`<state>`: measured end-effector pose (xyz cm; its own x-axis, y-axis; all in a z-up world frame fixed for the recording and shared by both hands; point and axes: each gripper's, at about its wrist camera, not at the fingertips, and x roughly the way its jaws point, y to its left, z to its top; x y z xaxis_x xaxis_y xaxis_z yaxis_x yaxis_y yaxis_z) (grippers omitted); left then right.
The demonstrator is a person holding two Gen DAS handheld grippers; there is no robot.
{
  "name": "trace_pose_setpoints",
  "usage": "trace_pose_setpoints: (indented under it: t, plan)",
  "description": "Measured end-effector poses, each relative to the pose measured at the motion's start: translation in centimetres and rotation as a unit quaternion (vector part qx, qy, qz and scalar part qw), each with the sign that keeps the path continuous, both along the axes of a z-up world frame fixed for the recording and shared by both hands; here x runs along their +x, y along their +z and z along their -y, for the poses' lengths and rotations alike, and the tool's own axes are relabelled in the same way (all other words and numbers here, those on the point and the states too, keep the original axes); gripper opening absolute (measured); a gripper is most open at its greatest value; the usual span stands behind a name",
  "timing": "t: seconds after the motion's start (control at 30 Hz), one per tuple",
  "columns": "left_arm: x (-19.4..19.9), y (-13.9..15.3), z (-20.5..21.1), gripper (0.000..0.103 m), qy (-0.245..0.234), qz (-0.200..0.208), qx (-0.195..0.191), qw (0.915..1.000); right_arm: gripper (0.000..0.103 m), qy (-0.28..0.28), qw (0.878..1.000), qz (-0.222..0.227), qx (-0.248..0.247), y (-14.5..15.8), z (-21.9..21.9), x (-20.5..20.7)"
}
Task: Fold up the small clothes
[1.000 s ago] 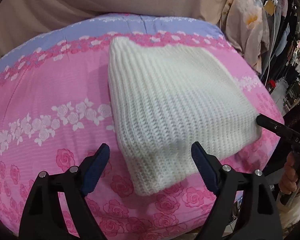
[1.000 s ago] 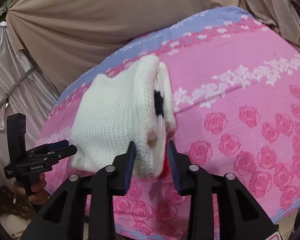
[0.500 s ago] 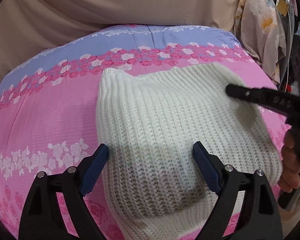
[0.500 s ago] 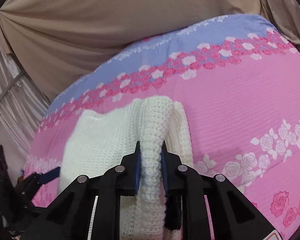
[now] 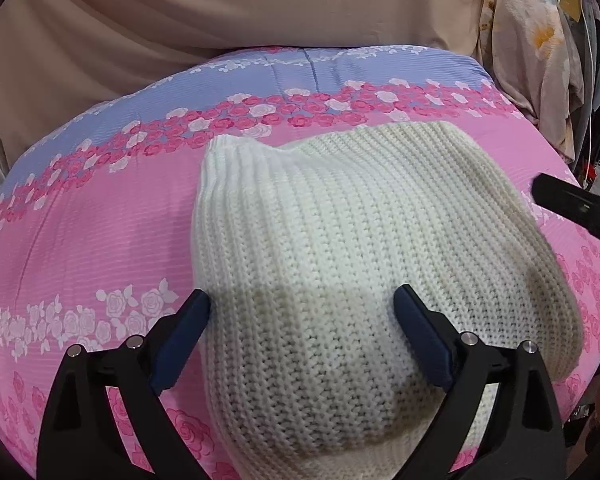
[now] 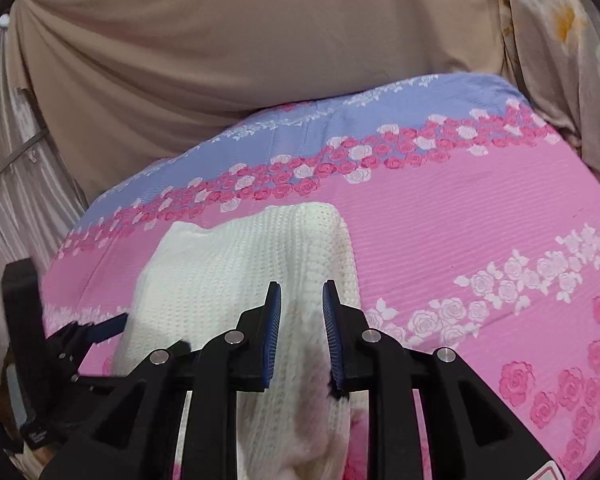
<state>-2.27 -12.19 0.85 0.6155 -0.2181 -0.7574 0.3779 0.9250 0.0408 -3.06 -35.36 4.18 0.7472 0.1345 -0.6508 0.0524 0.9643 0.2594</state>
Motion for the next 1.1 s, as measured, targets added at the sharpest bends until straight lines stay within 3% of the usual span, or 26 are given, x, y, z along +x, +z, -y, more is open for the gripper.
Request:
trace_pose_setpoints:
  t: [0.13, 0.23, 0.27, 0.43, 0.57, 0.67, 0.73, 0.8, 0.9, 1.1]
  plan:
    - [-0.1, 0.0, 0.1, 0.092, 0.004, 0.003, 0.001, 1.0000, 0.021, 0.040, 0.998, -0.018, -0.035, -0.7, -2.6, -2.5]
    - [-0.2, -0.1, -0.1, 0.092, 0.004, 0.002, 0.000, 1.0000, 0.015, 0.042, 0.995, -0.072, -0.059, -5.1, -3.0, -2.6]
    - [-0.4, -0.1, -0.1, 0.092, 0.002, 0.001, -0.002, 1.0000, 0.012, 0.042, 0.995, -0.070, -0.055, -5.8, -2.9, -2.8]
    - [-1.7, 0.5, -1.2, 0.091, 0.003, 0.000, -0.014, 0.9999, 0.013, 0.033, 0.997, -0.041, -0.050, -3.0, -3.1, -4.3]
    - [-2.2, -0.5, -1.9, 0.092, 0.000, -0.018, -0.020, 0.9996, 0.015, 0.030, 0.995, -0.075, -0.051, -5.6, -2.4, -3.9]
    - [-1.8, -0.8, -2.5, 0.092, 0.005, -0.042, -0.043, 0.9982, 0.016, 0.024, 0.997, -0.060, -0.037, -4.6, -2.5, -4.4]
    - [-1.9, 0.5, -3.1, 0.091, 0.002, -0.044, -0.063, 0.9970, 0.027, 0.018, 0.999, -0.039, -0.016, -3.0, -2.0, -4.6]
    - [-1.9, 1.8, -3.6, 0.093, 0.003, -0.030, -0.081, 0.9963, 0.064, 0.006, 1.000, -0.027, -0.005, -2.2, -1.4, -4.2]
    - [-0.8, 2.5, -4.1, 0.097, 0.009, -0.027, -0.102, 0.9944, 0.071, -0.012, 0.999, -0.042, 0.002, -2.6, -0.5, -2.5]
    - [2.6, -0.3, -3.2, 0.097, 0.020, -0.098, -0.118, 0.9880, 0.077, 0.000, 0.989, -0.113, 0.095, -6.9, 1.0, 2.1]
